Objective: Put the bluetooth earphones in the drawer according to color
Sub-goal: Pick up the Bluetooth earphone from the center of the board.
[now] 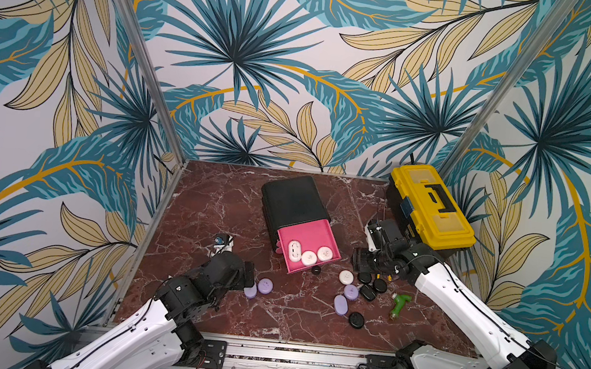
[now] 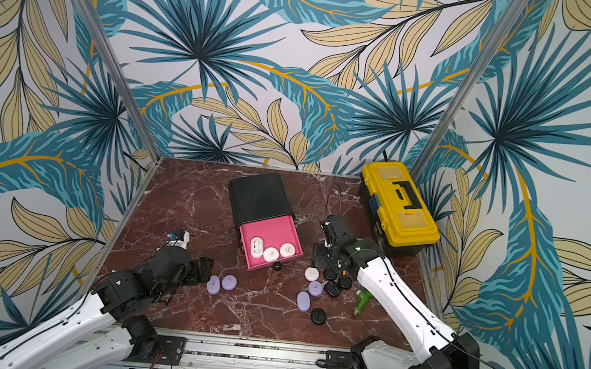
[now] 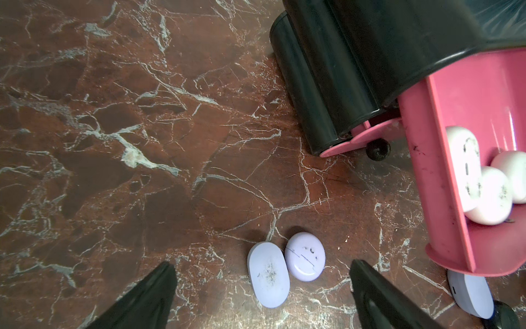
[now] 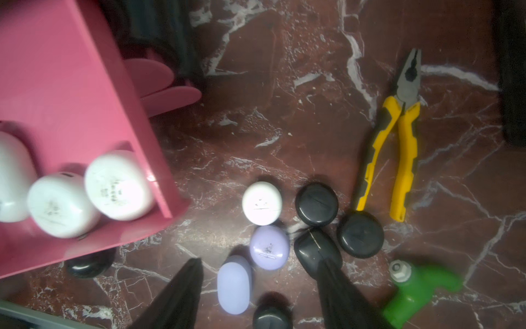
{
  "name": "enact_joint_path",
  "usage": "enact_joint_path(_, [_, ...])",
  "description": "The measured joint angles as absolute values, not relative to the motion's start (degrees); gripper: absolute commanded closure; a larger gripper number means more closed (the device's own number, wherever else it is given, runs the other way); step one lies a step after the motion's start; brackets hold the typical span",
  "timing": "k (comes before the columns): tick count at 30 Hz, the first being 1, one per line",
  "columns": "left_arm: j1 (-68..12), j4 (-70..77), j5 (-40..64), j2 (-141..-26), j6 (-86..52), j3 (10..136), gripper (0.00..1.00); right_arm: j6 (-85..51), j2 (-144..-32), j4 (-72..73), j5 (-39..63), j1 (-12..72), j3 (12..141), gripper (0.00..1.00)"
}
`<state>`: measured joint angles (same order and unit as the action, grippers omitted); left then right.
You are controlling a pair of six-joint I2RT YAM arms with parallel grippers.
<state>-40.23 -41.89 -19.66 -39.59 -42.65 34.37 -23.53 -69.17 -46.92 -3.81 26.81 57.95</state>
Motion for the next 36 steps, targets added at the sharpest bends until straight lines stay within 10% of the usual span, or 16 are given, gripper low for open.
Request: enact_joint_path(36, [-40.05,-41.78,-20.38,-39.81,-42.87,34.35,0.0,-24.01,-95.74,-33.17,2.92,23.03,55.07,0.37])
